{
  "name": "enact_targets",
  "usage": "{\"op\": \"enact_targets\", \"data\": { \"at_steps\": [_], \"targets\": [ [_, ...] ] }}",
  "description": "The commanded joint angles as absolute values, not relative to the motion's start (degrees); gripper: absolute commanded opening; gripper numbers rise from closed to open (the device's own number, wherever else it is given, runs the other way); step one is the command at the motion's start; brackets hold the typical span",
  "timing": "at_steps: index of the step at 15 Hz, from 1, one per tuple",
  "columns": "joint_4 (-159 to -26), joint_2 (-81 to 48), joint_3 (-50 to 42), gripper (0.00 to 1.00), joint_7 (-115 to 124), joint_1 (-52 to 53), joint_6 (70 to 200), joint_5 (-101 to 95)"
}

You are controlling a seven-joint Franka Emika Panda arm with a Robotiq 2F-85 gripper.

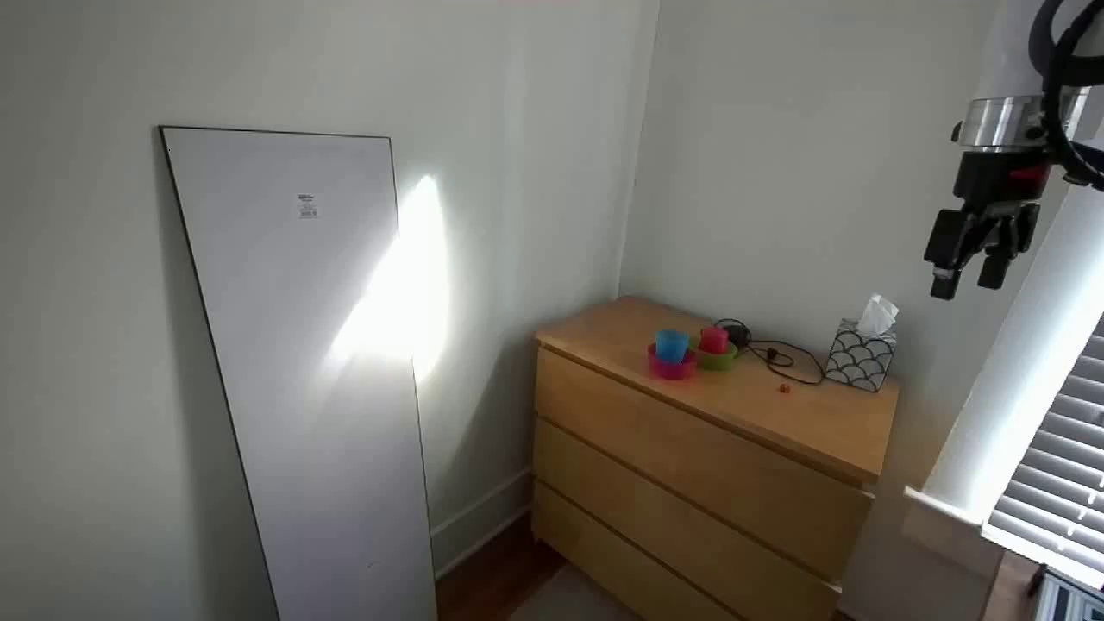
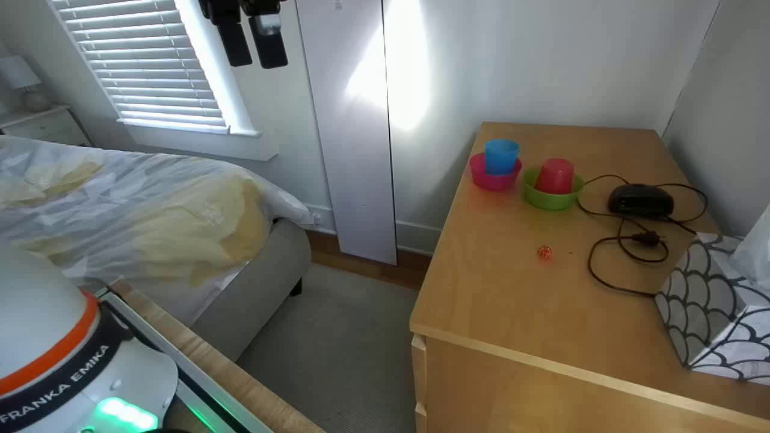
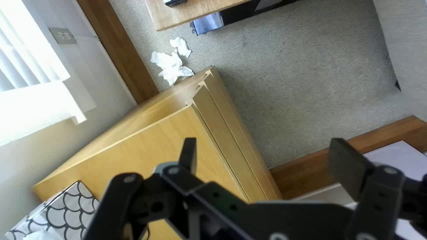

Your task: Open the first top drawer

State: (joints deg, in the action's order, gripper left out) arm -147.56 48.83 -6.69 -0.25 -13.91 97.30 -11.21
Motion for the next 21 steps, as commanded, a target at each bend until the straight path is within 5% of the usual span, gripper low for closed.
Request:
{"op": "enact_targets", "data": {
  "at_steps": [1, 11, 17, 21],
  "targets": [
    [-147.42, 48.87, -7.39, 1.0, 0.35, -12.89, 97.04, -11.72],
    [-148.82, 45.85, -2.41, 1.0, 8.1, -13.78, 104.91, -14.94],
    [-148.52, 28.66, 9.83, 1.0, 26.81, -16.47, 120.96, -29.56],
    [-143.93, 13.93, 14.39, 1.0, 39.54, -16.82, 120.22, -45.52]
  ]
}}
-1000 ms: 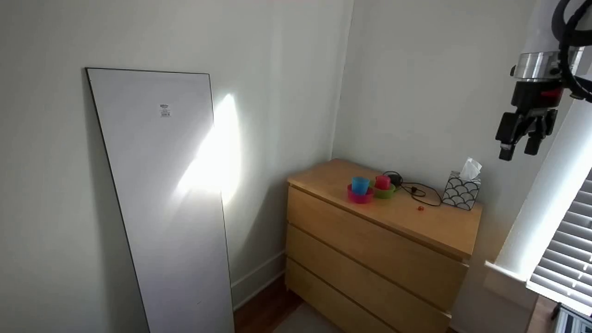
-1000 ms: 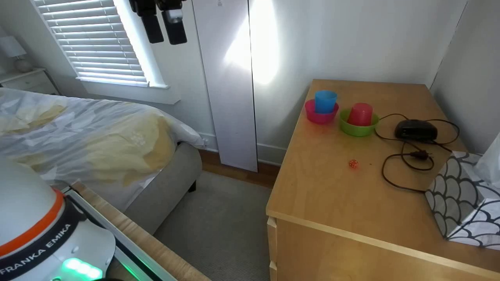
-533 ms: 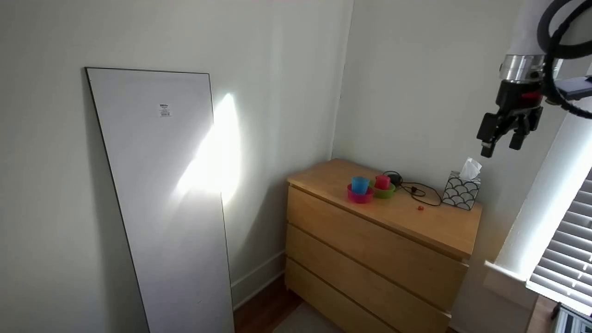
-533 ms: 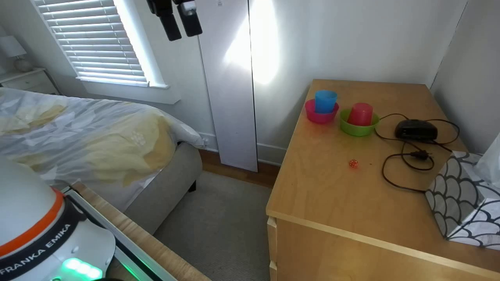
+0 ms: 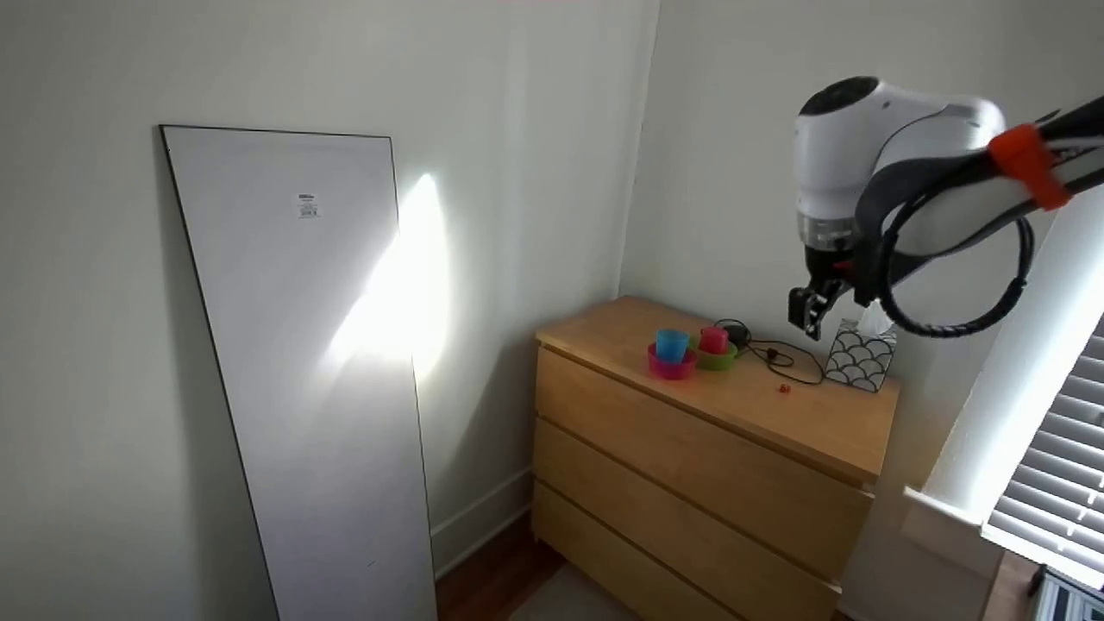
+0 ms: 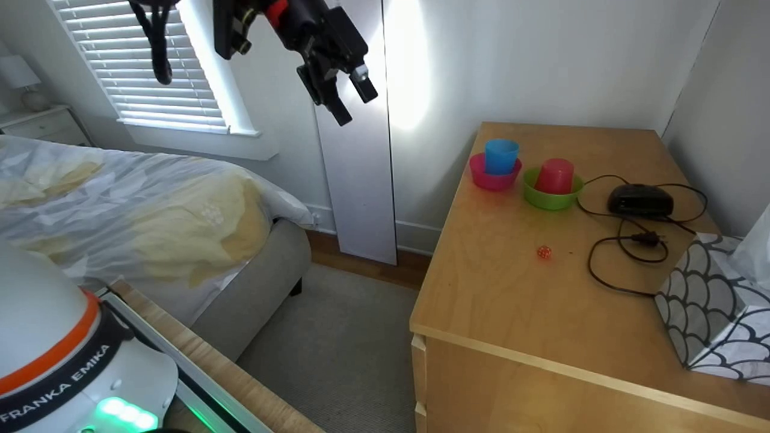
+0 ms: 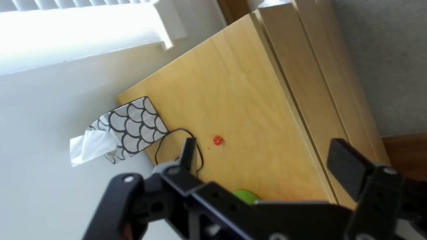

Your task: Open the first top drawer

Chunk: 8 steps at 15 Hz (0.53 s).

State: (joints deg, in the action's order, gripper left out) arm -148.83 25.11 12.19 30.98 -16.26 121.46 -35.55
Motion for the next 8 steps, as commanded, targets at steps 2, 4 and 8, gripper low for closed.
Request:
{"op": "enact_targets", "data": {
  "at_steps": [2, 4, 8],
  "targets": [
    [-141.34, 6.87, 13.21, 1.0, 45.2, -14.13, 119.28, -53.25],
    [-138.97, 0.98, 11.02, 1.0, 49.59, -11.15, 118.89, -58.33],
    [-135.05, -8.73, 6.76, 1.0, 55.33, -5.92, 120.68, -62.74]
  ]
}}
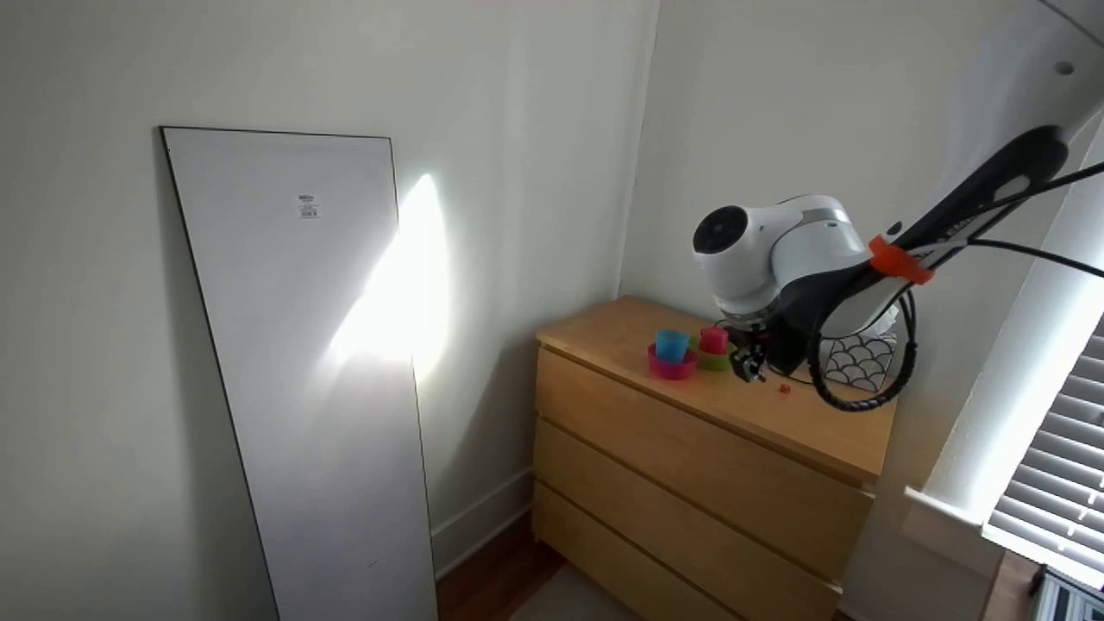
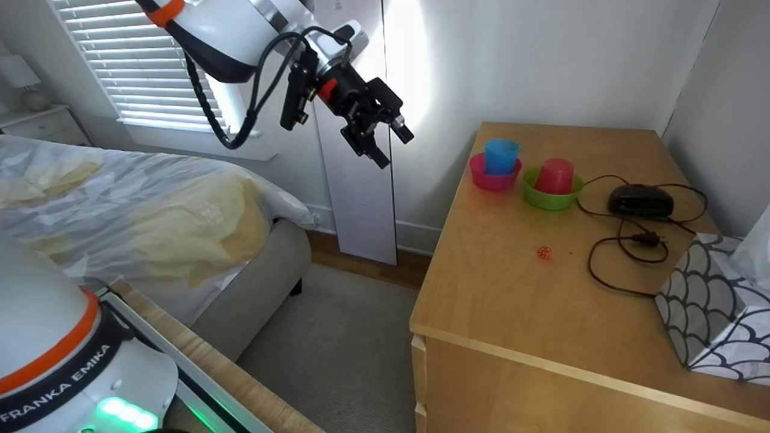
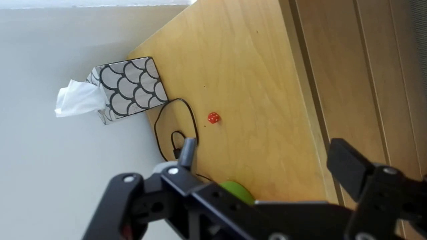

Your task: Open the first top drawer

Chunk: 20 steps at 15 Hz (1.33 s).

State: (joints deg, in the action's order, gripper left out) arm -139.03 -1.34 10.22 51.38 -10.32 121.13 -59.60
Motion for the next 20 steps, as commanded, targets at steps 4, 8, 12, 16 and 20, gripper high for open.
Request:
{"op": "enact_targets", "data": {
  "at_steps": [4, 8, 12, 16, 20],
  "targets": [
    [-131.0, -16.83, 3.76, 1.0, 61.88, -2.45, 123.71, -67.04],
    [-131.52, -16.09, 2.74, 1.0, 59.62, -1.23, 122.94, -64.85],
    [-131.45, -15.3, 2.46, 1.0, 59.56, -1.13, 122.89, -64.9],
    [-131.46, -15.24, 2.44, 1.0, 59.56, -1.1, 122.89, -64.9],
    [-128.89, -19.4, 2.06, 1.0, 60.64, -0.4, 122.98, -65.49]
  ]
}}
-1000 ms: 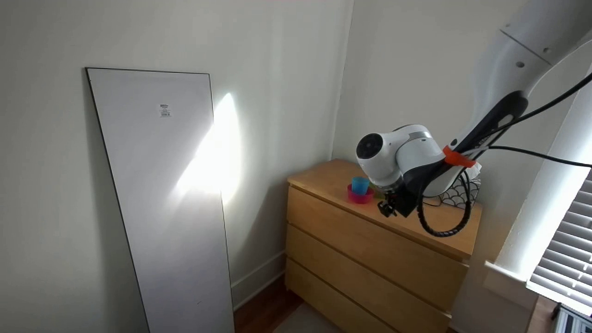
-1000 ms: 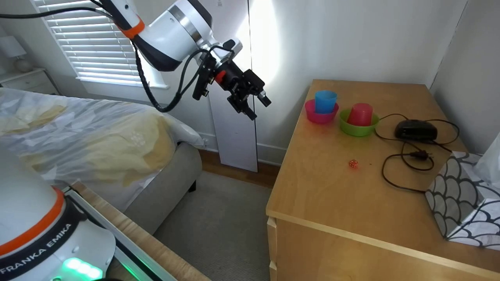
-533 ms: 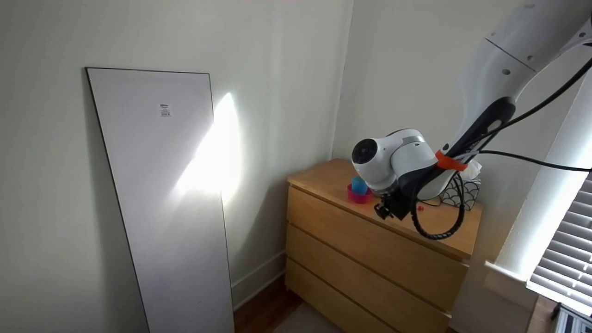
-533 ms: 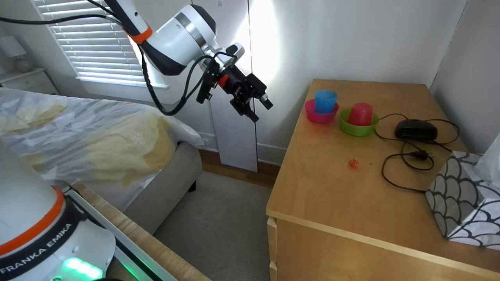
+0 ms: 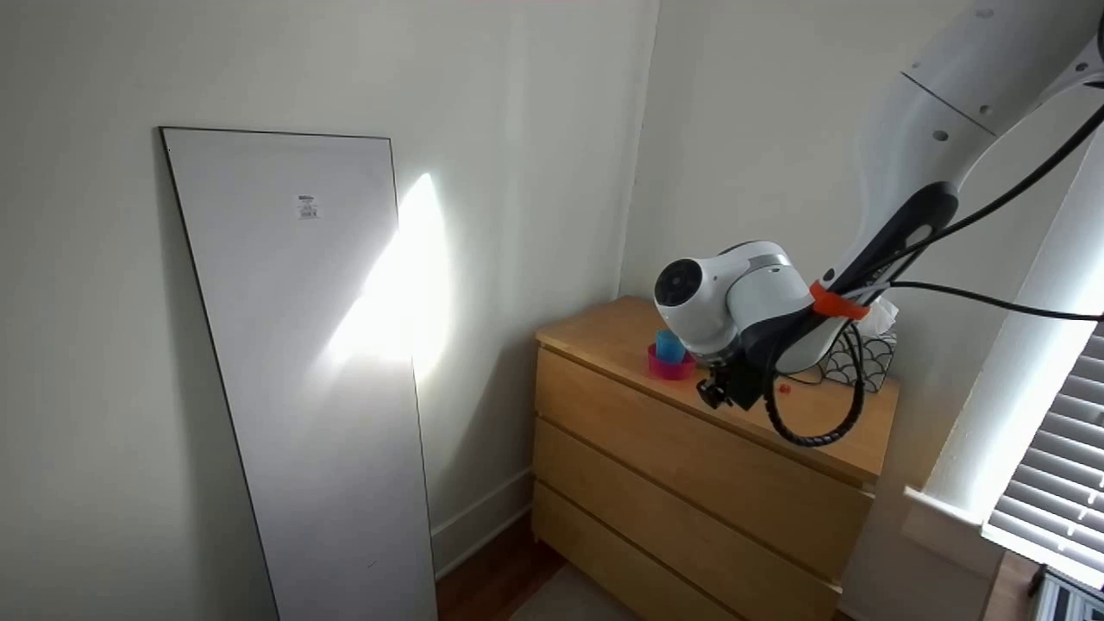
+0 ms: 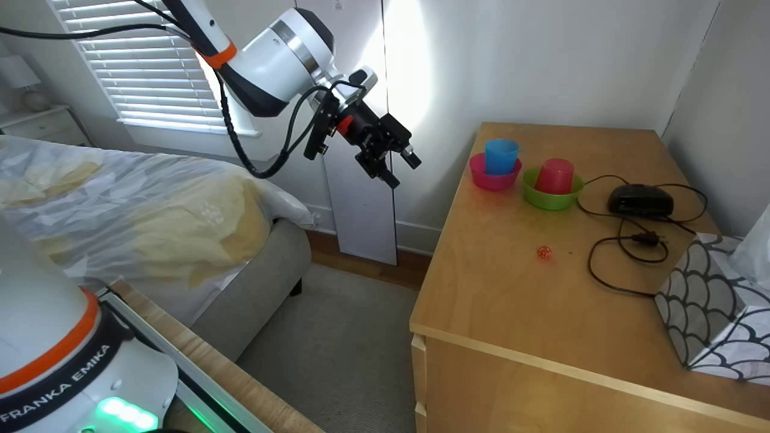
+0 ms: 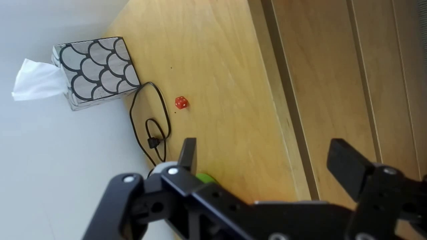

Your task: Open the first top drawer

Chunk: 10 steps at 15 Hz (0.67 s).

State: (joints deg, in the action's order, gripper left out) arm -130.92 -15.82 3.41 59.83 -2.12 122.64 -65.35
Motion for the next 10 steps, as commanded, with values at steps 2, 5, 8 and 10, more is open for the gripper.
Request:
{"op": "enact_targets", "data": {
  "at_steps": [2, 5, 8, 10],
  "targets": [
    [-127.52, -22.32, 1.95, 1.0, 60.95, 0.05, 123.45, -65.68],
    [-124.62, -27.11, 1.44, 1.0, 61.99, 0.82, 124.32, -66.59],
    [-121.4, -31.71, 0.82, 1.0, 62.6, 1.48, 124.72, -66.84],
    [-118.9, -35.0, 0.25, 1.0, 63.05, 1.79, 125.55, -67.13]
  ]
}}
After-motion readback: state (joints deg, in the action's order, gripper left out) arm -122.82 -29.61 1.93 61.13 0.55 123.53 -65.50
